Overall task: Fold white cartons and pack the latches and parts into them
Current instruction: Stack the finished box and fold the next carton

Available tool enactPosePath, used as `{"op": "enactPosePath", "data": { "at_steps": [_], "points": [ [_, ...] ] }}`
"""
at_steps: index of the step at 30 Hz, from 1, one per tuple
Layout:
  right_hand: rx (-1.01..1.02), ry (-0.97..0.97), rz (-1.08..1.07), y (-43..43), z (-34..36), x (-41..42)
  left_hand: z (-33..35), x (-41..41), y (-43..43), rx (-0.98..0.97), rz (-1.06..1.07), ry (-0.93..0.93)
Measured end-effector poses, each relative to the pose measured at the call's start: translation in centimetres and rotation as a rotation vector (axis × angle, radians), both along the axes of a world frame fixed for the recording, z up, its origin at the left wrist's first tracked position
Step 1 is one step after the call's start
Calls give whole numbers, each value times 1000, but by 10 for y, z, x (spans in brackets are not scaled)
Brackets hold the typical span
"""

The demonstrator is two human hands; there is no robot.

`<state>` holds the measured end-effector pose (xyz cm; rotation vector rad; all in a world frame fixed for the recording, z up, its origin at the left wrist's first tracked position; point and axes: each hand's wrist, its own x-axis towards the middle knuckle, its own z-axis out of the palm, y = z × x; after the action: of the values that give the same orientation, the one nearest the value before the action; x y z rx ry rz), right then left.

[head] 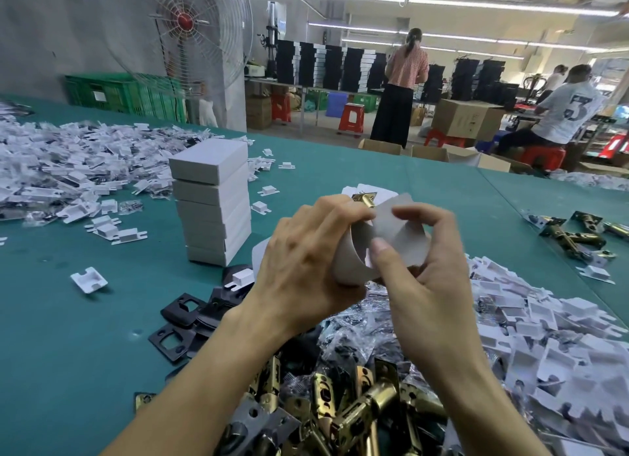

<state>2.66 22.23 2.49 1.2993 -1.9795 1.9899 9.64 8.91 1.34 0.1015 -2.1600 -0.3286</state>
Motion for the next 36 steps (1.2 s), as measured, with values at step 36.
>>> {"op": "enactPosePath", "data": {
  "at_steps": [36],
  "points": [
    [103,-128,373,5,9,-4,3,3,5,124,242,-128]
  ]
}}
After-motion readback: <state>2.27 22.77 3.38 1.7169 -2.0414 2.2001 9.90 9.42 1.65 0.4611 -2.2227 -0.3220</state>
